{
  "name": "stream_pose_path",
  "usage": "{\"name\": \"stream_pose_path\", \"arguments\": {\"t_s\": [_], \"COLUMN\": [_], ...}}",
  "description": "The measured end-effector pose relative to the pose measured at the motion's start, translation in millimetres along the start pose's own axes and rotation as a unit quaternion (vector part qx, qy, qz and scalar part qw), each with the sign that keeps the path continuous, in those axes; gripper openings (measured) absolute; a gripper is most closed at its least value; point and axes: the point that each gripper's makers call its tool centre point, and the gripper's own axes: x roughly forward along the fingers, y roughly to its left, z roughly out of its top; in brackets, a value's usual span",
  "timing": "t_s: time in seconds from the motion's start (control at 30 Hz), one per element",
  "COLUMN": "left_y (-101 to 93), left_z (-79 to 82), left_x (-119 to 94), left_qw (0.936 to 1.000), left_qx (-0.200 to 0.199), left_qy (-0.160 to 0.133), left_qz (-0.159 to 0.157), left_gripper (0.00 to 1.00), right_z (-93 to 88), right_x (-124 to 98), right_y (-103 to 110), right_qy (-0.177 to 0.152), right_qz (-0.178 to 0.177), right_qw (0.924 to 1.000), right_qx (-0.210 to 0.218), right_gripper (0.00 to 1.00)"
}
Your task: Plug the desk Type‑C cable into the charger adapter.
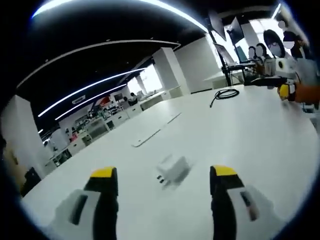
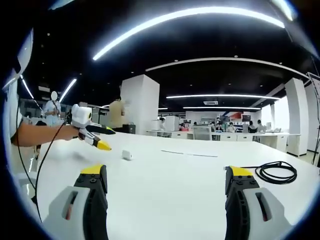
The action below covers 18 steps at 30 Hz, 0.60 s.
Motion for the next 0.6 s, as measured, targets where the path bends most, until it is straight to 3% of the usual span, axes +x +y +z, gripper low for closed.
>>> {"name": "stream_pose_path", "arguments": {"t_s": [0.1, 0.37, 0.6], "left_y": [-5.6, 8.9, 9.1], "left_z": [-0.2, -1.8, -5.5], "left_x": [2, 15, 28], "left_qw": [0.9998, 0.9992, 0.9972], "left_qx": [0.007, 0.025, 0.045], "left_qy": [0.011, 0.018, 0.028], "left_qz": [-0.012, -0.025, -0.053], "left_gripper": [0.74, 0.69, 0.65], "right_z": [-0.1, -1.1, -3.0], "right_x": [0, 0, 0], "right_y": [0, 1, 0], "right_qy": [0.001, 0.003, 0.005], "right_qz": [-0.001, -0.001, -0.003], "right_qw": [1.0, 1.0, 1.0], "right_qx": [0.0, 0.002, 0.003], "right_gripper": [1.0, 1.0, 1.0]}}
